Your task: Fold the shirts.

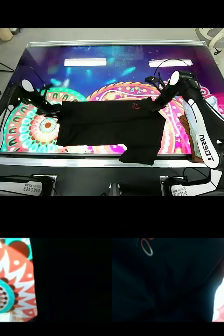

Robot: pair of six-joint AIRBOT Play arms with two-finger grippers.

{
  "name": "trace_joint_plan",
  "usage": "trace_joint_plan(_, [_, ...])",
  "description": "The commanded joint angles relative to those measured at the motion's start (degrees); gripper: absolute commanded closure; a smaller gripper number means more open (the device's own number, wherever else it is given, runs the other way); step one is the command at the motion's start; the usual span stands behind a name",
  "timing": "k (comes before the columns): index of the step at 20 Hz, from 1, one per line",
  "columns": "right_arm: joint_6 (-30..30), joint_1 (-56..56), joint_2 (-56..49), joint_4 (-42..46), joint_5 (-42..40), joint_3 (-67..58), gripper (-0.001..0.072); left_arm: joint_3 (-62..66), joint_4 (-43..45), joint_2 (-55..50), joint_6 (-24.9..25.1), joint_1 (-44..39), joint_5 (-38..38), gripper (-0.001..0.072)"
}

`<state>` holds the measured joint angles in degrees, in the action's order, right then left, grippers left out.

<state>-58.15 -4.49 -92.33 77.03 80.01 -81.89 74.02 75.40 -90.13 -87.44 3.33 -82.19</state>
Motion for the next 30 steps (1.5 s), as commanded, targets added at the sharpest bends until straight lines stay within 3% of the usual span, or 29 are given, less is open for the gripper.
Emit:
trace_joint_plan(1, [0.2,0.0,1.4,-0.5,3.4,1.9,0.0184,-1.0,-0.1,0.0,-1.6,1.3,-3.8,0.0205])
trace_joint_plan(3, [3.1,0.1,3.5,8.5,8.9,2.2,0.0185,-0.8,0.0,3.0,0.0,3.6,-5.3,0.0205])
trace_joint_plan(4, [1.4,1.0,4.7,10.0,9.5,3.3,0.0201,-1.6,0.1,5.0,0.0,4.9,-5.5,0.0205])
trace_joint_plan(7, [0.4,4.9,9.8,3.8,7.8,13.5,0.0224,-10.5,1.8,11.7,0.1,7.4,-4.9,0.0206])
trace_joint_plan(9, [0.5,5.0,14.1,4.1,5.2,22.7,0.0224,-20.5,3.1,15.6,1.0,8.3,-2.5,0.0206])
trace_joint_plan(13, [0.6,5.0,20.8,3.1,1.0,33.8,0.0224,-32.5,-1.6,18.4,4.8,8.4,3.8,0.0206])
trace_joint_plan(19, [0.3,5.0,21.6,3.1,0.8,34.8,0.0223,-33.4,-10.8,18.0,4.8,8.3,10.1,0.0207])
trace_joint_plan(27, [0.3,5.0,21.6,3.1,-0.5,39.5,0.0222,-33.5,-10.9,17.5,5.1,6.2,9.3,0.0209])
trace_joint_plan(28, [0.3,5.0,21.6,3.1,-0.9,40.1,0.0222,-33.5,-10.9,17.4,5.1,5.9,8.7,0.0217])
trace_joint_plan(30, [0.3,5.0,21.6,2.1,-1.6,42.1,0.0218,-34.0,-10.9,17.3,5.0,5.0,9.0,0.0329])
